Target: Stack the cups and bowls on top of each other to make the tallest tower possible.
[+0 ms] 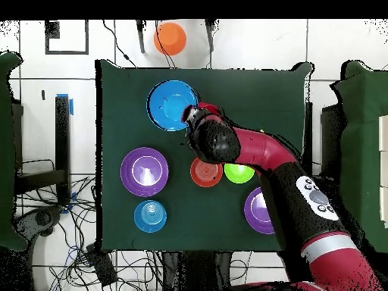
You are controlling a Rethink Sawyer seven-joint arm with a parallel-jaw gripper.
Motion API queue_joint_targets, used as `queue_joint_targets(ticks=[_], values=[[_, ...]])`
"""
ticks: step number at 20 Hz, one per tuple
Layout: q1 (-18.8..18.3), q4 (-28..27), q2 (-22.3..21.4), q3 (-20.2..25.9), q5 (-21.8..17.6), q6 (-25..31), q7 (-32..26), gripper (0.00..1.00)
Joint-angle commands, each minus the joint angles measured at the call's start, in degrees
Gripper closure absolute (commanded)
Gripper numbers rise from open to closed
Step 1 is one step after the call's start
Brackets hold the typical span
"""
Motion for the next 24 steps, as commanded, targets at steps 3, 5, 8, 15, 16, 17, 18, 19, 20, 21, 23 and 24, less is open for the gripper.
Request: queue_joint_targets(ticks=[3,5,8,15,16,17,18,19,20,21,23,24], values=[[-0.33,1.32,2.98,4.97,-2.96,-1.6,0.79,1.0],[-0.47,1.08,3.37,5.25,-3.14,-1.43,0.43,1.0],[-1.28,1.09,4.16,6.45,-3.12,-1.06,-0.07,1.0],[-2.62,0.45,5.46,7.83,-3.64,-0.71,-0.98,1.0],[-2.73,0.38,5.52,7.74,-3.75,-0.68,-0.99,1.0],[-2.73,0.26,5.51,7.59,-3.89,-0.64,-1.0,1.0],[-2.73,0.15,5.5,7.43,-4.02,-0.6,-1.01,1.0],[-2.69,0.02,5.47,7.26,-4.06,-0.4,-1.0,1.0],[-2.64,-0.07,5.34,7.08,-4.08,-0.26,-0.96,1.0],[-2.6,-0.16,5.22,6.91,-4.11,-0.11,-0.91,1.0],[-1.61,-0.43,4.11,4.97,-4.22,-0.29,0.03,1.0],[-1.05,-0.69,3.52,3.87,-4.36,-0.47,0.48,1.0]])
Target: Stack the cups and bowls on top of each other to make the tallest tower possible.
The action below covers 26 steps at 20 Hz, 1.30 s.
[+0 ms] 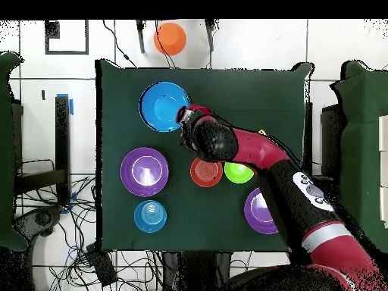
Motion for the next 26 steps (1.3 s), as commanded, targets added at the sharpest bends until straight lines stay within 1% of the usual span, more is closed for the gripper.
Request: queue_joint_targets(ticks=[1,3,11,14,19,26], values=[[2.0,-0.9,-1.22,-1.32,-4.41,-0.08,0.41,1.0],[2.05,-1.11,-1.7,-1.81,-4.43,0.56,0.19,1.0],[-0.37,-0.84,-1.75,0.03,-4.44,2.0,-1.72,1.0],[-0.57,-1.39,-1.68,0.04,-4.2,2.6,-1.91,1.0],[-1.16,-1.34,-1.41,0.3,-4.33,2.29,-2.05,1.0],[-2.02,-1.86,-2.24,-1.01,-4.57,3.1,-2.43,1.0]])
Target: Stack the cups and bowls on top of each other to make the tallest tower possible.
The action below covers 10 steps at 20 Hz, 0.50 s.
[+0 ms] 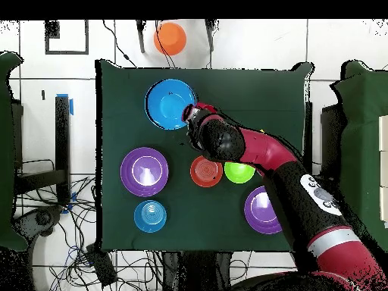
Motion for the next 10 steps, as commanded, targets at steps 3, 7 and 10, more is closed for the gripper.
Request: queue_joint_targets(ticks=[3,7,10], values=[[-1.0,-2.25,-0.72,-0.53,-4.98,3.34,-3.23,1.0],[-0.85,-2.47,-0.78,-0.86,-5.07,3.97,-3.42,1.0],[-0.87,-2.57,-0.68,-0.92,-5.25,4.02,-3.57,1.0]])
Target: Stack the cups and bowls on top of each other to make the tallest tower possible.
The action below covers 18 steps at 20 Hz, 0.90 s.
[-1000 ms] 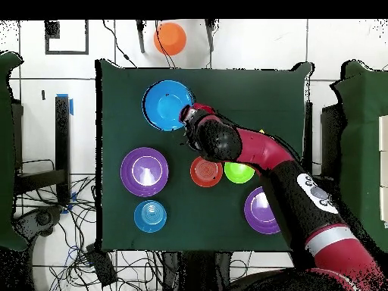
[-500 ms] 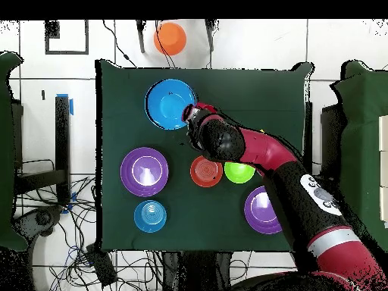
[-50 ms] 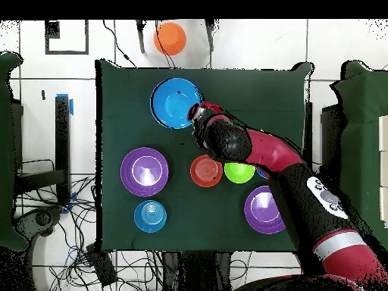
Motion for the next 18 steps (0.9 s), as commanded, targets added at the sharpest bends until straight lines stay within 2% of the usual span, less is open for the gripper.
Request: queue_joint_targets(ticks=[1,18], values=[[0.37,-2.53,-0.55,-0.91,-5.2,4.02,-3.64,1.0],[1.25,-3.81,0.93,0.05,-6.07,4.46,-3.25,1.0]])
